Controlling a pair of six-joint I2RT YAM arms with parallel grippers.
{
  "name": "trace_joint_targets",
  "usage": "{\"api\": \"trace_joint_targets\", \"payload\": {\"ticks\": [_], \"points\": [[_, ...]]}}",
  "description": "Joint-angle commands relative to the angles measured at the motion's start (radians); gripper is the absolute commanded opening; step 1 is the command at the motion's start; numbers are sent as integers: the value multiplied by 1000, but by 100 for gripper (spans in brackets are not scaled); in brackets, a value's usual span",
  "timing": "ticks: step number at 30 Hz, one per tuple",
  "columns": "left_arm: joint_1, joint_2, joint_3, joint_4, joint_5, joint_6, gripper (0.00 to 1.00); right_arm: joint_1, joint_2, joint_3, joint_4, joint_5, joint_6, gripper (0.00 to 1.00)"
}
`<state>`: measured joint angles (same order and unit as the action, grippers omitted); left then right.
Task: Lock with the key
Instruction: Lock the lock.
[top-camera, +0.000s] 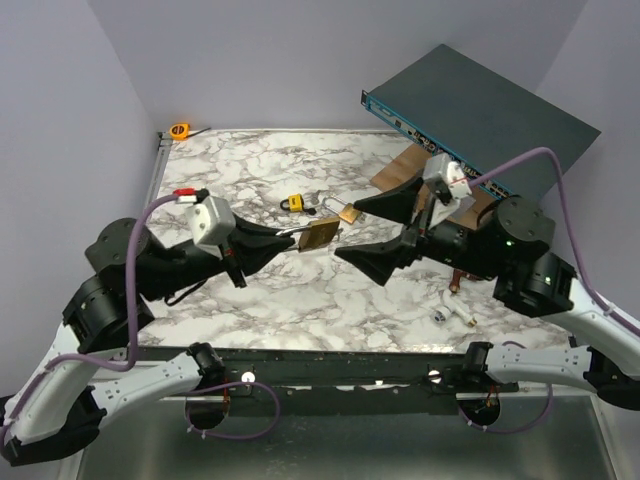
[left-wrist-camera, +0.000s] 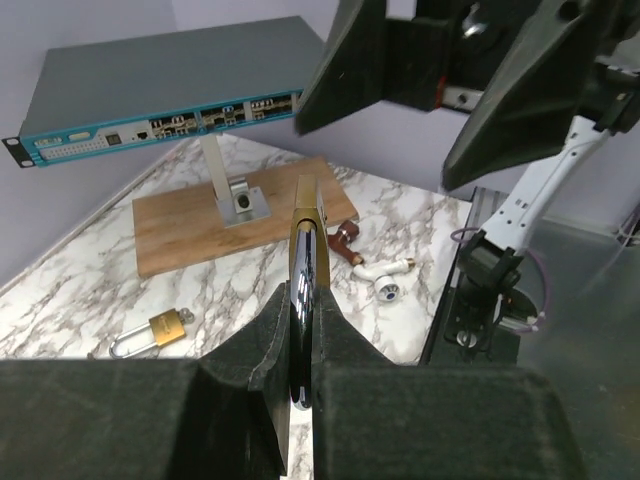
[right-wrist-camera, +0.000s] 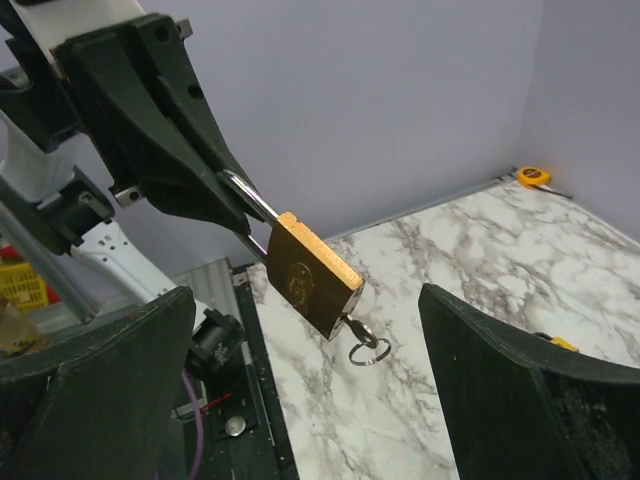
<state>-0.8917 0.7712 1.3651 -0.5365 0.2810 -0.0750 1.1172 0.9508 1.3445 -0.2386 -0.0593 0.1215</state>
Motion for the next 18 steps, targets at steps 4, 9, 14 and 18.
{"api": "trace_joint_targets", "payload": {"ticks": [4,9,14,18], "points": [[125,-94,26,35,147,-48,0,-4,127,84,65,-217,-8,96],[329,-103,-1,108,405,-131,0,-29,184,116,86,-287,5,96],[438,-105,-24,205,570,-208,0,-92,199,111,130,-388,39,95],[484,-105,-34,301,692,-274,0,-154,187,108,133,-485,45,94]]}}
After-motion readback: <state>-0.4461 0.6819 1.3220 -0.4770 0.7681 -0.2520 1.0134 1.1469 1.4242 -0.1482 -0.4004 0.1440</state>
